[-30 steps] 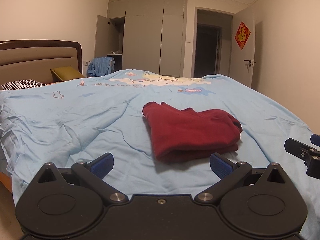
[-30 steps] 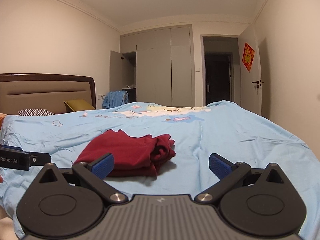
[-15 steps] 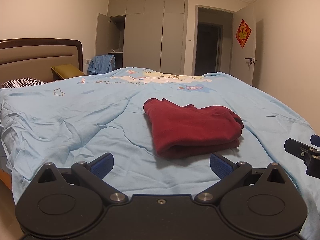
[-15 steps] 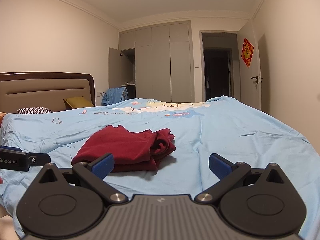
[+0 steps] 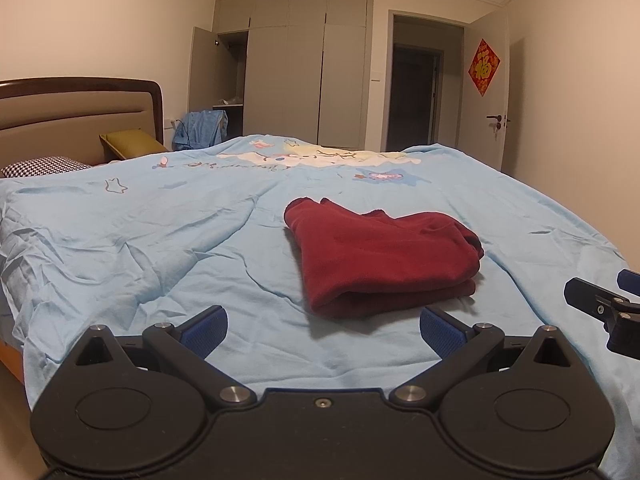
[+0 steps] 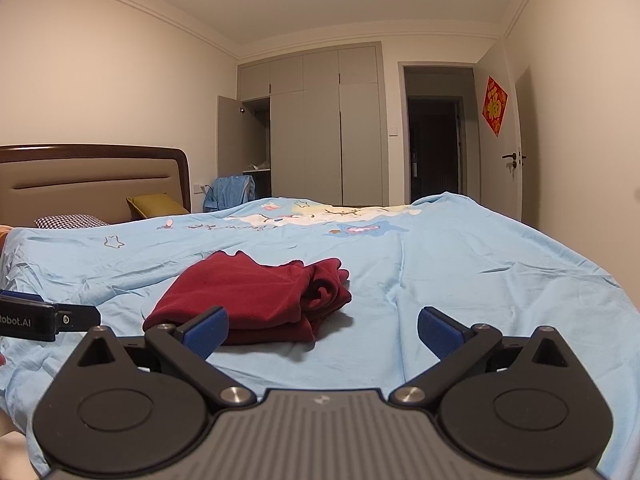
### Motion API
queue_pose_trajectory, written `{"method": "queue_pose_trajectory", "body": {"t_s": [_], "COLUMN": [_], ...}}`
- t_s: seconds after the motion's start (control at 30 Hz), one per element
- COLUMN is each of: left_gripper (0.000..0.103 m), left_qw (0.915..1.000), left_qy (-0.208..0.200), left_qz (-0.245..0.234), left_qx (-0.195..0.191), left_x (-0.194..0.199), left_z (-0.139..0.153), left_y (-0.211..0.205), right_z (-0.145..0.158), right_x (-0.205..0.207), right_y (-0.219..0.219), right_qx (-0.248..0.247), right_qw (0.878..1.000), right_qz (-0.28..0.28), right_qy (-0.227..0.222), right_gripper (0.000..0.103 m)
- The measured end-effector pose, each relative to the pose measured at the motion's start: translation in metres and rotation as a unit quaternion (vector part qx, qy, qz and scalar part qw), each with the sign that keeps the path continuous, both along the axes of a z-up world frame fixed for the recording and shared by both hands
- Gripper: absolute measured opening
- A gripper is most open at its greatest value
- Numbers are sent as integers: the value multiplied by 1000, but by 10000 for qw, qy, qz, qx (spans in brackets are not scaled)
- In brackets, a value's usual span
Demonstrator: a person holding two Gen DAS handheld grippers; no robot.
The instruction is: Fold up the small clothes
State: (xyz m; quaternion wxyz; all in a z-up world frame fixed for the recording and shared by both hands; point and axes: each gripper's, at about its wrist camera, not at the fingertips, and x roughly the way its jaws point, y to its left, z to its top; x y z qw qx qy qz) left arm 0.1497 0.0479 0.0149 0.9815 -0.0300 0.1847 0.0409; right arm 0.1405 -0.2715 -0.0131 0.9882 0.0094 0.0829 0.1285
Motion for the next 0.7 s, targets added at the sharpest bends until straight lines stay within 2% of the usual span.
{"method": "queue_pose_trajectory", "body": {"t_s": [0.27,0.7], "left_gripper": [102,102], "left_qw": [9998,9996], "left_qy": [6,243], "left_qz": [51,-56], "left_qx": [210,135], "left_x": [0,13], "left_z": [0,-11], "left_y": [-9,-9], "right_z": [-1,-13], "right_x": [-1,14], "right_y": [0,-6], "right_qx": [-5,72], "right_qw": [10000,9995], "right_qz": [6,-50], "right_qy": [12,304], "right_gripper": [103,103]}}
